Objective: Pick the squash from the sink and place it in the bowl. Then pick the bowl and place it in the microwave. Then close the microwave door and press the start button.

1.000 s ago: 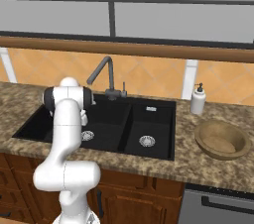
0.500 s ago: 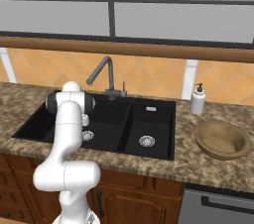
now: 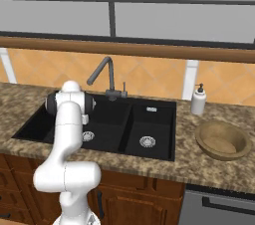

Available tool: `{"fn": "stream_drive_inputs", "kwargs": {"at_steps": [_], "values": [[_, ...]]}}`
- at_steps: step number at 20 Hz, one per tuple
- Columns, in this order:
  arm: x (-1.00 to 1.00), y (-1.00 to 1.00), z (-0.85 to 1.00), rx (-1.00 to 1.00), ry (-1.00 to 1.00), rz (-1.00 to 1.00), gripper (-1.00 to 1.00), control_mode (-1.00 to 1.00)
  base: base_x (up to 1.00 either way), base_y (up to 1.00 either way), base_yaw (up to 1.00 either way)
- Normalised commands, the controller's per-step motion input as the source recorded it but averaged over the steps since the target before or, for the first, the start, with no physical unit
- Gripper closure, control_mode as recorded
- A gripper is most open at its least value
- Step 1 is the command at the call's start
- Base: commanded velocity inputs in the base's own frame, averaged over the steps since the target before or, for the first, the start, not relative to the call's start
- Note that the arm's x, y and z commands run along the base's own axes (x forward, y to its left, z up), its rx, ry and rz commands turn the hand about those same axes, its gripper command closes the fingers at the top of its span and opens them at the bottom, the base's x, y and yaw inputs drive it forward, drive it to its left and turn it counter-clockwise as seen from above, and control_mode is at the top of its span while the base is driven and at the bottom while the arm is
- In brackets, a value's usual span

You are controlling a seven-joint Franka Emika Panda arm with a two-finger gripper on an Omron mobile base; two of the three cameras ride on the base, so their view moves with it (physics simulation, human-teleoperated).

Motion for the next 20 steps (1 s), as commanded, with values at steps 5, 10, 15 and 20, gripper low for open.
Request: {"fn": "stream_drive_inputs", "kwargs": {"at_steps": [5, 10, 15, 20], "values": [[-0.69, 0.0, 0.52, 0.0, 0.0, -0.04, 1.0, -1.0, 0.0, 0.0, 0.0], [-0.86, 0.0, 0.7, 0.0, 0.0, -0.05, 1.0, -1.0, 0.0, 0.0, 0.0], [-0.91, 0.0, 0.84, 0.0, -0.01, -0.04, 1.0, -1.0, 0.0, 0.0, 0.0], [-0.83, 0.0, 1.0, 0.0, -0.09, -0.02, 1.0, -1.0, 0.0, 0.0, 0.0]]}}
